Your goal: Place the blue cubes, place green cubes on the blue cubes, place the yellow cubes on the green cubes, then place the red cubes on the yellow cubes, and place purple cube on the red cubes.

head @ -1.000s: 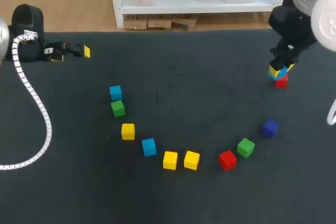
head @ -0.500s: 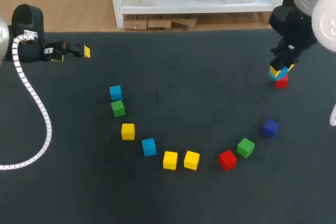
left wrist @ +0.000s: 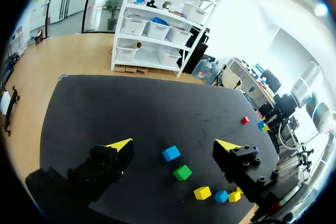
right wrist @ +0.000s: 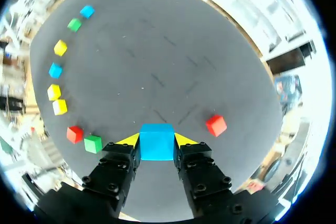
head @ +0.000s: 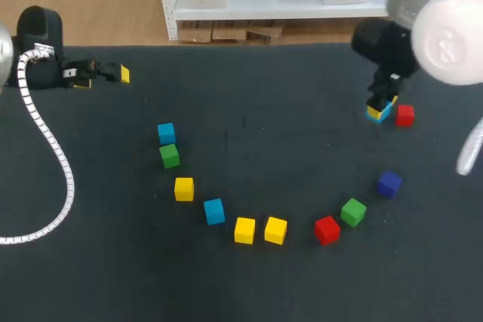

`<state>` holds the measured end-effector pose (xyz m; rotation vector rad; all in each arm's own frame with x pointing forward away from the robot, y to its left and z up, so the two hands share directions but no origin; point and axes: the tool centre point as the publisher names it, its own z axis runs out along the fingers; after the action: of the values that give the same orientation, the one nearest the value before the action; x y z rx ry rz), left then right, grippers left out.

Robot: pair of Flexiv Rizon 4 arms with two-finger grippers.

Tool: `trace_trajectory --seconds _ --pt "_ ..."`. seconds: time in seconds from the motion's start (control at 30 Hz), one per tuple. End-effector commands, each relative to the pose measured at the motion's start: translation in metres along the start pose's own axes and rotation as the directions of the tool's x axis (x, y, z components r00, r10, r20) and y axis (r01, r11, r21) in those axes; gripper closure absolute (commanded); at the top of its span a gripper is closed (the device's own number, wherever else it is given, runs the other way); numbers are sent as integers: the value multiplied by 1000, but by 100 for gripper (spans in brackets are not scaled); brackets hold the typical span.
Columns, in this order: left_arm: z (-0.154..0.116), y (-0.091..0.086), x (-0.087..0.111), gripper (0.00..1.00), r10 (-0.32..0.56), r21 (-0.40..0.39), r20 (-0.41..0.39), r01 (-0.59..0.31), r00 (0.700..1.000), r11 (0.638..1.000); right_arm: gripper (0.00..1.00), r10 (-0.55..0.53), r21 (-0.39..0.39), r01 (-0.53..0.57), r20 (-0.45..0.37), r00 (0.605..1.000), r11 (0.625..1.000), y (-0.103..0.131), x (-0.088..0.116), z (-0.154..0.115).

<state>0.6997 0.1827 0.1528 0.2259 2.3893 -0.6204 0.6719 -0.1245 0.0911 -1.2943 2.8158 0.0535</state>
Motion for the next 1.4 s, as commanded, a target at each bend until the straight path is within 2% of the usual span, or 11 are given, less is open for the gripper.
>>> trace_trajectory --seconds 0.03,0.2,0.4,0.57,0.73,0.9,1.0,1.13,1.23,1.33,1.4 --pt "0 2 1 0 2 10 7 -2 1000 1000 100 -216 8 217 -59 975 976 3 -14 4" --pt "0 2 1 0 2 10 7 -2 1000 1000 100 -353 12 355 -55 934 935 6 -26 9" --pt "0 2 1 0 2 10 7 -2 1000 1000 100 -517 19 518 -40 855 855 11 -46 16" --pt "0 2 1 0 2 10 7 -2 1000 1000 100 -620 45 619 21 784 784 21 -61 17" --pt "0 2 1 0 2 10 7 -2 1000 1000 100 -672 31 671 47 739 741 27 -71 20" --pt "0 2 1 0 2 10 7 -2 1000 1000 100 -738 4 738 19 675 675 33 -80 32" --pt "0 2 1 0 2 10 7 -2 1000 1000 100 -756 -12 756 -8 654 654 35 -85 39" --pt "0 2 1 0 2 10 7 -2 1000 1000 100 -753 -32 753 -36 657 658 36 -96 47" --pt "0 2 1 0 2 10 7 -2 1000 1000 100 -734 -62 731 -45 678 679 36 -103 52" --pt "0 2 1 0 2 10 7 -2 1000 1000 100 -729 -56 727 -57 682 685 39 -108 57" --pt "0 2 1 0 2 10 7 -2 1000 1000 100 -710 -77 705 -68 701 705 41 -111 62"
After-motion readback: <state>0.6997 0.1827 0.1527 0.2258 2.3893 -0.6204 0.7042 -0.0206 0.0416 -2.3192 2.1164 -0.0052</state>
